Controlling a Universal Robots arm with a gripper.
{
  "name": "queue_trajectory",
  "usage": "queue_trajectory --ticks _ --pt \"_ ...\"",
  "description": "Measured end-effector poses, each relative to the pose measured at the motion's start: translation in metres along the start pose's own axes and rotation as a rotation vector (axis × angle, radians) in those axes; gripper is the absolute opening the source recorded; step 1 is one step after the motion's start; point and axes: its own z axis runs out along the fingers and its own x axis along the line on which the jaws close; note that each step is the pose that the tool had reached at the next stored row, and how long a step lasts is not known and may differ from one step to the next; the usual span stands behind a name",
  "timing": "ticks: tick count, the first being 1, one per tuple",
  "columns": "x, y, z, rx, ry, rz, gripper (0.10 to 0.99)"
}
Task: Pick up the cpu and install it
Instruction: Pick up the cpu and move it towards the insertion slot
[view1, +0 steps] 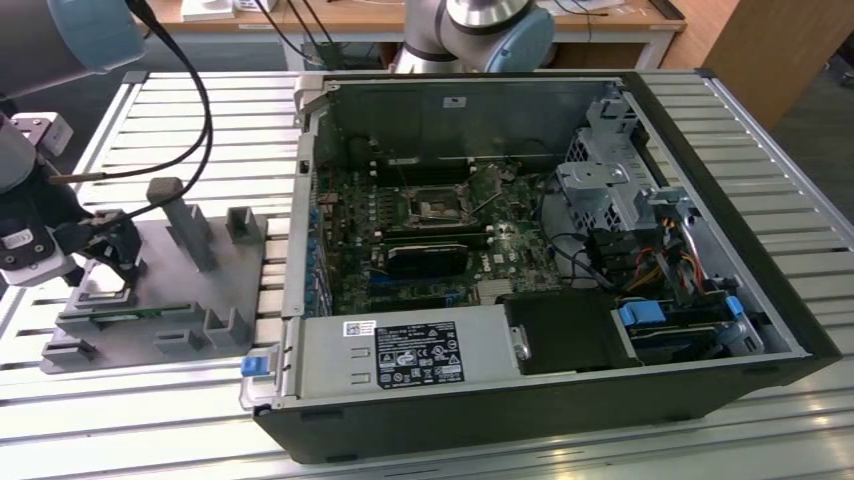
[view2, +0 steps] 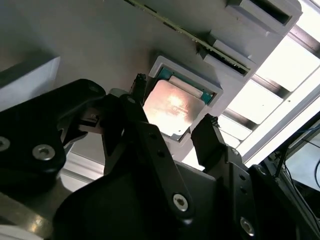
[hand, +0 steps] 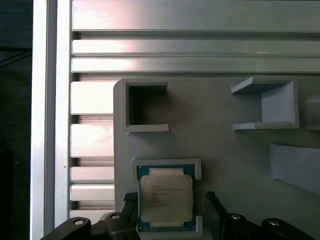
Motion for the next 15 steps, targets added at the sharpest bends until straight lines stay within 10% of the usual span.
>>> queue_trajectory --ticks 15 --pt "0.0019 0.0006 0.0095 0.000 0.0003 0.000 0.565"
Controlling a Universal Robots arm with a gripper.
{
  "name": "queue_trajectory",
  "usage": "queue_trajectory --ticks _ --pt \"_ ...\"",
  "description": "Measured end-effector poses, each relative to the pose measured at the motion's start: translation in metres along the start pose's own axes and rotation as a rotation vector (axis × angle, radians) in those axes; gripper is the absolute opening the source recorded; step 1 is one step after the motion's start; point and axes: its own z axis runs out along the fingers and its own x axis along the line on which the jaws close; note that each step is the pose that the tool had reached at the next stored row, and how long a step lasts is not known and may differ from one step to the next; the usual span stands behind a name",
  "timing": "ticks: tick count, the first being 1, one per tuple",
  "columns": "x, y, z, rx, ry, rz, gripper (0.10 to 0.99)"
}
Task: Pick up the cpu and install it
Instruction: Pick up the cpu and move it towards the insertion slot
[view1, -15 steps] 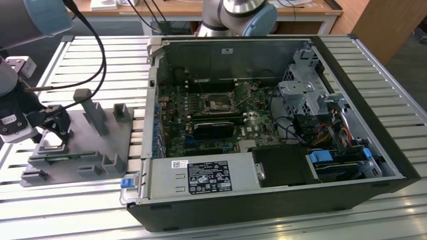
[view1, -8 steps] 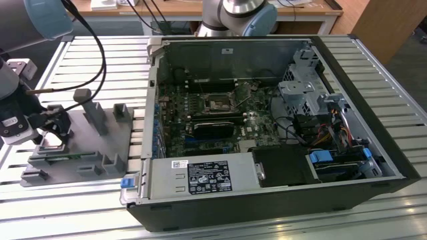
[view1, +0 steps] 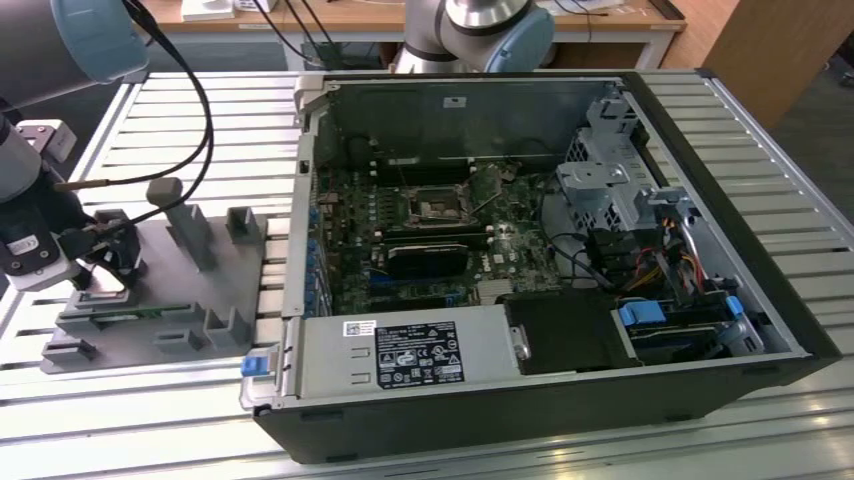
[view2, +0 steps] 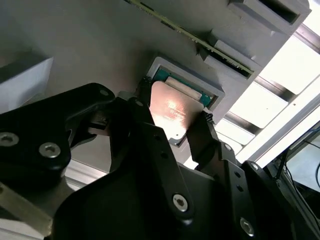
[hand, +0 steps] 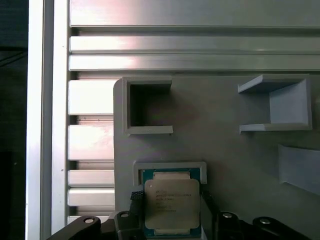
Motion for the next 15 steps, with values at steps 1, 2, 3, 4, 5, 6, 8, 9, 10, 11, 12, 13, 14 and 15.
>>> queue_trajectory --ticks 1,2,3,4,5,6,8,9,10,11,12,13,14,15 --pt "0.0000 0.0000 0.0000 0.000 0.0001 0.000 0.545" --pt "0.0000 0.0000 0.0001 0.000 0.0000 0.000 0.545" --pt "0.0000 0.0000 0.0001 0.000 -0.0001 0.000 0.533" --pt "0.0000 0.0000 0.0002 -0.001 -0.0003 0.000 0.533" --pt "0.0000 0.0000 0.0002 -0.001 -0.0004 0.000 0.533" --pt "0.0000 0.0001 -0.0001 -0.001 -0.0005 0.000 0.533" --pt "-0.0001 0.0001 -0.0008 -0.001 -0.0007 0.000 0.533" --pt "-0.0001 0.0001 -0.0010 -0.001 -0.0006 0.000 0.533" --pt "-0.0001 0.0001 -0.0011 -0.001 -0.0006 0.000 0.533" --pt "0.0000 0.0001 -0.0013 -0.001 -0.0004 0.000 0.533" --pt "0.0000 0.0001 -0.0013 -0.001 -0.0004 0.000 0.545" --pt "0.0000 0.0001 -0.0013 -0.001 -0.0003 0.000 0.545" --pt "0.0000 0.0001 -0.0013 0.000 -0.0002 0.000 0.545" --pt "0.0000 0.0001 -0.0013 0.000 -0.0002 0.000 0.608"
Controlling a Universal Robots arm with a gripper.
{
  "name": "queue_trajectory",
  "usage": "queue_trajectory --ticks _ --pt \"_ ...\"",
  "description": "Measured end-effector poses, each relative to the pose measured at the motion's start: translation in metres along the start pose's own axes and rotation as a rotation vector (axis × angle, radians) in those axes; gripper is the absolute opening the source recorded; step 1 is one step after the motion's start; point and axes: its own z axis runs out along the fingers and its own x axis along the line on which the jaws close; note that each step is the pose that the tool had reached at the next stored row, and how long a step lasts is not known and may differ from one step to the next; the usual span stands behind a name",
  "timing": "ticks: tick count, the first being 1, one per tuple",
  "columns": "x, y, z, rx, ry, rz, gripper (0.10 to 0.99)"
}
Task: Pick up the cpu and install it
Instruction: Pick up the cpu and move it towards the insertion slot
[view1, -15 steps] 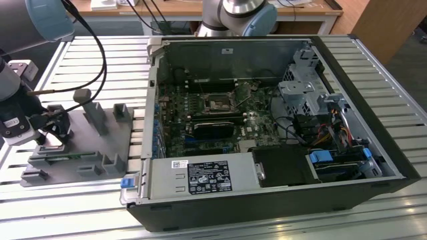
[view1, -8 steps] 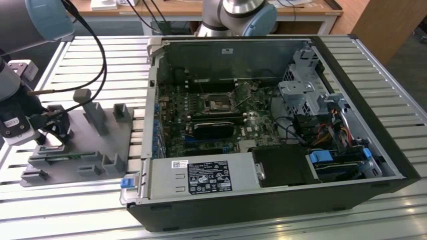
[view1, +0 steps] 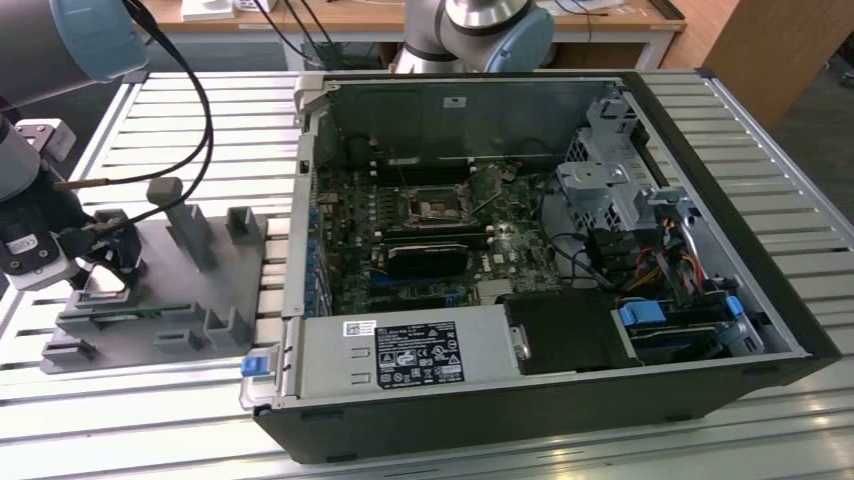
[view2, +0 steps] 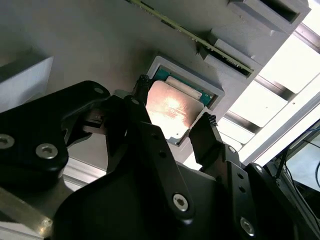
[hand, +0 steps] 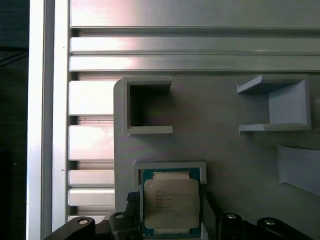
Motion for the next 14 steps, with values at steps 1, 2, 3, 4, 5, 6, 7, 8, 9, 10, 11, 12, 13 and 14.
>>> queue_trajectory --ticks 1,2,3,4,5,6,7,8,9,10,11,12,13,14 --pt "0.0000 0.0000 0.0000 0.000 0.0000 0.000 0.608" --pt "0.0000 0.0001 0.0001 0.000 -0.0001 0.000 0.608" --pt "0.0000 0.0002 0.0000 0.000 -0.0001 0.000 0.608" --pt "0.0000 0.0002 0.0000 0.000 -0.0001 0.000 0.608" --pt "0.0000 0.0003 0.0000 0.000 -0.0001 0.000 0.608" --pt "0.0000 0.0003 0.0000 0.000 -0.0001 0.000 0.592" --pt "0.0000 0.0003 -0.0001 0.000 0.0000 0.000 0.592" --pt "0.0000 0.0003 -0.0001 0.000 0.0001 0.000 0.533" --pt "0.0000 0.0003 -0.0001 0.000 0.0001 0.000 0.525" --pt "0.0000 0.0004 -0.0002 0.000 -0.0001 0.000 0.525" --pt "-0.0001 0.0004 -0.0007 0.000 -0.0002 0.000 0.525" --pt "-0.0001 0.0005 -0.0017 0.000 -0.0004 0.000 0.525" --pt "-0.0001 0.0005 -0.0029 0.000 -0.0002 0.000 0.525" --pt "-0.0001 0.0006 -0.0043 0.000 -0.0001 0.000 0.525"
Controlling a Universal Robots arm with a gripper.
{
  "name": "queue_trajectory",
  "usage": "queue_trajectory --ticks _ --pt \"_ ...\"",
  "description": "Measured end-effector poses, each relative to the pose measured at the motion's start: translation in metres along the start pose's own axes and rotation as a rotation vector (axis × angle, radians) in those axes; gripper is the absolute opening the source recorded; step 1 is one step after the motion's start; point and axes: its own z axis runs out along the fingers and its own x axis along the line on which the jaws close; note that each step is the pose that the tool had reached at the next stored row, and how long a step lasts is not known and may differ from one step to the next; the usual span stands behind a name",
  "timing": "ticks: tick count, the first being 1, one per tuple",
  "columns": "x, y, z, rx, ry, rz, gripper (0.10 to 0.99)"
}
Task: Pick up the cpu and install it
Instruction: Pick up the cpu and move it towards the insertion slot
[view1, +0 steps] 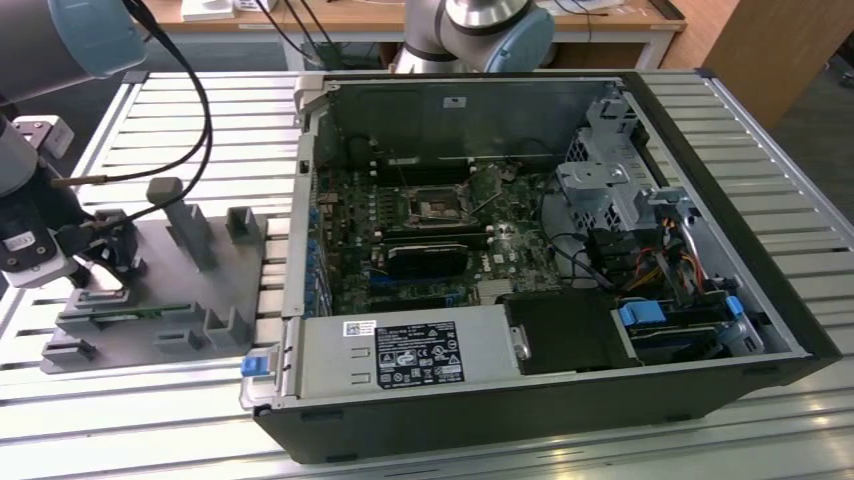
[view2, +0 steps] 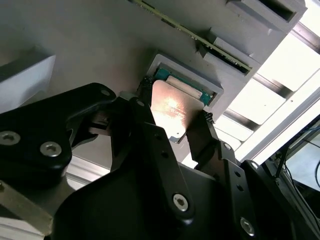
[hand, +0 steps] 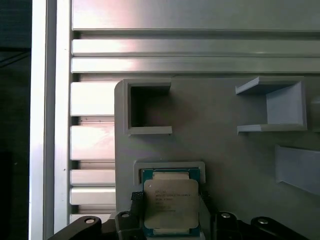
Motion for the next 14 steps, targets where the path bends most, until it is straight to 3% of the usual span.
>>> queue_trajectory --ticks 9,14 --pt "-0.0003 0.0007 -0.0157 -0.001 0.0006 0.000 0.525" --pt "-0.0003 0.0007 -0.0163 -0.001 0.0007 0.000 0.525"
